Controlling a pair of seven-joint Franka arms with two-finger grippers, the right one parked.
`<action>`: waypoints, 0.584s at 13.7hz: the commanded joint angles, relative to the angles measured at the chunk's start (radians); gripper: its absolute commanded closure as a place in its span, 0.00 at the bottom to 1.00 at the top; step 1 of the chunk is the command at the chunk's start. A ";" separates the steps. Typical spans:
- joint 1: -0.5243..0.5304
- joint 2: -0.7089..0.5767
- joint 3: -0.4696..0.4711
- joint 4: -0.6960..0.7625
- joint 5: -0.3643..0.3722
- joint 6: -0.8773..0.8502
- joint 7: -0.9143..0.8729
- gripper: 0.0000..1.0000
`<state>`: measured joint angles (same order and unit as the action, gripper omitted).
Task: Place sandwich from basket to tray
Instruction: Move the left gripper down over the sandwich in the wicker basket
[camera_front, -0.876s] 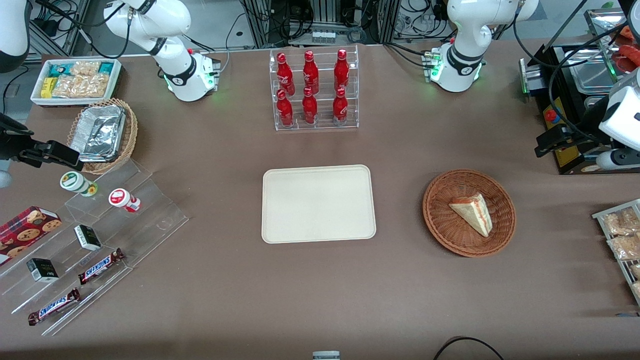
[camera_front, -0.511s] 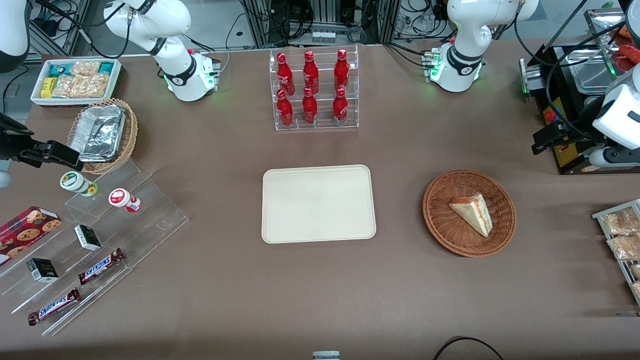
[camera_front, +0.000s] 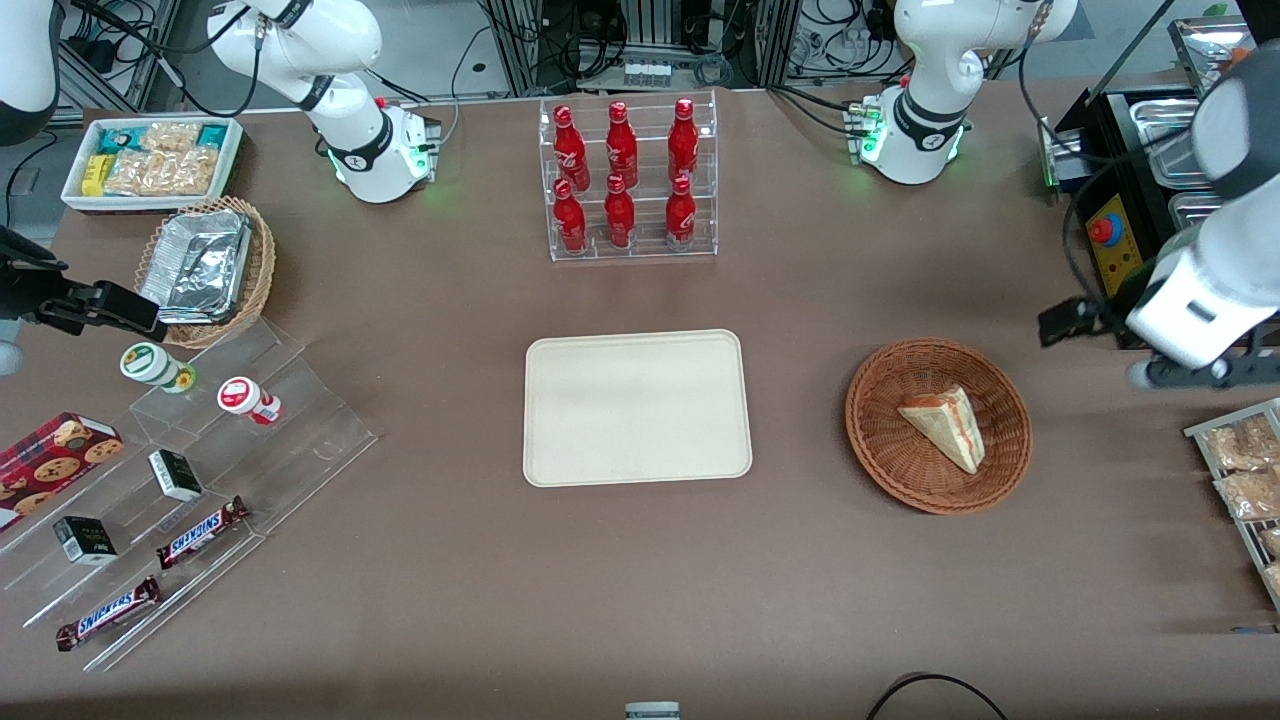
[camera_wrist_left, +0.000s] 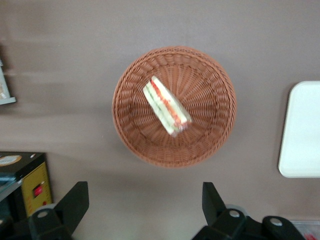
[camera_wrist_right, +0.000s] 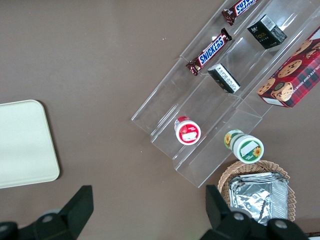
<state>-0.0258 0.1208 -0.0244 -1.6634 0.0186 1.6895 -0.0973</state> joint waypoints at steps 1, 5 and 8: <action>-0.020 -0.007 0.001 -0.110 0.014 0.140 -0.106 0.00; -0.028 0.039 -0.017 -0.165 0.014 0.278 -0.315 0.00; -0.028 0.080 -0.057 -0.170 0.030 0.315 -0.459 0.00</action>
<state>-0.0482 0.1826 -0.0635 -1.8310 0.0223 1.9779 -0.4681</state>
